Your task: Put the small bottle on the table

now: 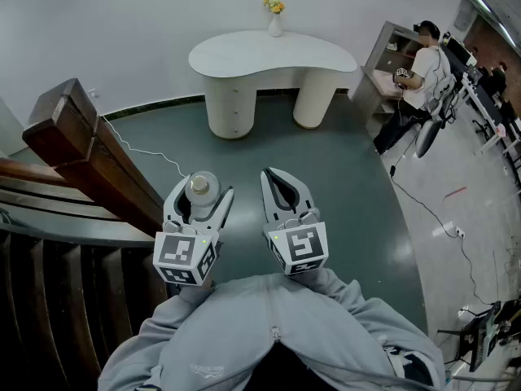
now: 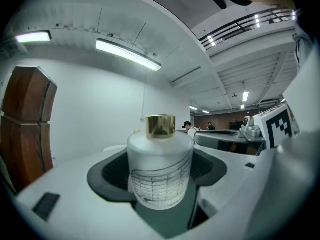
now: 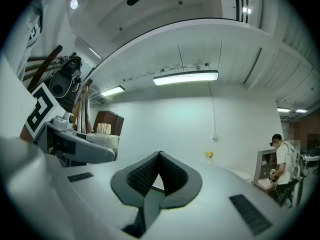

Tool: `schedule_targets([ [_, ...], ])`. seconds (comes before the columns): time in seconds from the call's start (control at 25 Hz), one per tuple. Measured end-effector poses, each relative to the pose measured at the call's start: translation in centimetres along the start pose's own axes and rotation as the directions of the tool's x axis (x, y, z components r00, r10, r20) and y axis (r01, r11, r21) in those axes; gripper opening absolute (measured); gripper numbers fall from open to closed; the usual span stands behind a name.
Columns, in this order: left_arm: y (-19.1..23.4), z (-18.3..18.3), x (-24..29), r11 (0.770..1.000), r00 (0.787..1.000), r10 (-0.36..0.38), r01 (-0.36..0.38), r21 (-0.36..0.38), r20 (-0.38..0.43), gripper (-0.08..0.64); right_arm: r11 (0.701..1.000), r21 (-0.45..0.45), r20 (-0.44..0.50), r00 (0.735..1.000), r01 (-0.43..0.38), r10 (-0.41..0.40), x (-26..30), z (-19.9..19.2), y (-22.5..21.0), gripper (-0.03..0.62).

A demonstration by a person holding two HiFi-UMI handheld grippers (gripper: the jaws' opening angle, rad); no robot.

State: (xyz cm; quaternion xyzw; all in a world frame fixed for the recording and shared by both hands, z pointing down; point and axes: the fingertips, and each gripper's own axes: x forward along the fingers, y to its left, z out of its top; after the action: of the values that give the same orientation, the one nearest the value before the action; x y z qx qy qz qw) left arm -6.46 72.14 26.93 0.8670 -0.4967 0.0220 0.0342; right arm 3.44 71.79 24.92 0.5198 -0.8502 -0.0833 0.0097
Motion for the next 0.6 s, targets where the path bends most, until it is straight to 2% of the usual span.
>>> schedule_targets([
  [0.6, -1.4, 0.2, 5.0, 0.999, 1.000, 0.030, -0.030, 0.028, -0.004, 0.334, 0.999, 0.027, 0.030, 0.999, -0.034, 0.034, 1.9, -0.9, -4.5, 0.026],
])
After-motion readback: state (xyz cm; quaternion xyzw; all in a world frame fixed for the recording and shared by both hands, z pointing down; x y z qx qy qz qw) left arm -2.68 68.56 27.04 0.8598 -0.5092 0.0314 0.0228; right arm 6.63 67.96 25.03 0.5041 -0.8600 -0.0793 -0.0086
